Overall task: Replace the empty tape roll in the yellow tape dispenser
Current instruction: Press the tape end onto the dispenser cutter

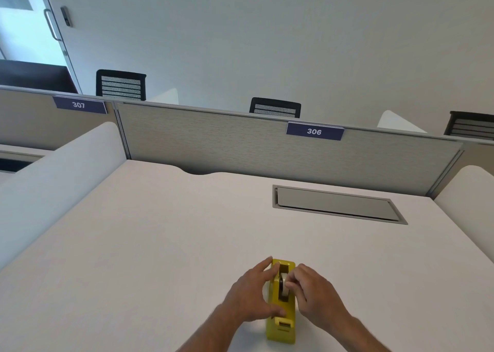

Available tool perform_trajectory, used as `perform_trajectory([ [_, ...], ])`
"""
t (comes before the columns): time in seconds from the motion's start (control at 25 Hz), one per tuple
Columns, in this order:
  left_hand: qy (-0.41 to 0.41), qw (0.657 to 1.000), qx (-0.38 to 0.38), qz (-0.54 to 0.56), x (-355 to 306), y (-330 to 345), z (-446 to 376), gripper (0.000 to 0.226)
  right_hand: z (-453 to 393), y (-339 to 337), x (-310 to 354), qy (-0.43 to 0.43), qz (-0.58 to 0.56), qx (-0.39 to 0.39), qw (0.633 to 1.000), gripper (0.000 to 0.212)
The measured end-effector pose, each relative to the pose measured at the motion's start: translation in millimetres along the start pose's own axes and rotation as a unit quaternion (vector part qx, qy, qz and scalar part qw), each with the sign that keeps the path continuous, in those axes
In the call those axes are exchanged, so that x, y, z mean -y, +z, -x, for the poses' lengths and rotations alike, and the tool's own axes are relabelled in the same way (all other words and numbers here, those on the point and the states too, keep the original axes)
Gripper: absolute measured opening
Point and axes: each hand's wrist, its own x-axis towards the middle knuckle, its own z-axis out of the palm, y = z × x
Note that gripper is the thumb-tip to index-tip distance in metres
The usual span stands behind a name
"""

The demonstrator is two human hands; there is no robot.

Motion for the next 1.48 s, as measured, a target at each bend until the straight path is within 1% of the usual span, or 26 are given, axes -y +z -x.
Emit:
perform_trajectory([
  [0.16,-0.002,1.000,-0.006,-0.013,0.8,0.9,-0.7,0.108,7.1,4.3,8.6,0.003,-0.002,-0.003,1.000,0.011],
  [0.48,-0.002,1.000,-0.018,-0.014,2.1,0.9,-0.8,0.105,24.0,10.5,14.8,0.028,-0.015,-0.006,0.999,0.015],
  [0.64,-0.001,1.000,-0.018,-0.015,0.9,-0.1,-1.1,0.106,31.9,14.5,17.3,0.031,-0.015,-0.008,0.999,0.008],
  [0.84,0.005,1.000,-0.018,-0.022,0.6,0.1,-0.6,0.105,43.7,19.4,20.5,0.013,0.002,-0.009,1.000,0.012],
  [0.96,0.004,1.000,-0.020,-0.022,1.3,0.2,-0.8,0.104,49.7,21.5,18.8,0.015,0.012,-0.014,1.000,0.008],
  [1.2,0.004,1.000,-0.020,-0.019,0.7,-0.2,-0.3,0.105,53.7,24.4,19.4,-0.008,0.027,-0.033,0.999,0.009],
  [1.28,0.002,1.000,-0.019,-0.020,0.6,0.1,0.2,0.105,55.6,25.5,18.9,-0.005,0.031,-0.035,0.999,0.006],
  [1.36,-0.001,1.000,-0.017,-0.019,1.3,0.2,0.2,0.106,58.4,26.3,17.9,-0.005,0.031,-0.049,0.998,0.008],
  [1.48,-0.005,1.000,-0.012,-0.021,1.2,-0.3,-1.1,0.108,62.8,26.8,15.9,-0.025,0.010,-0.072,0.997,0.005],
])
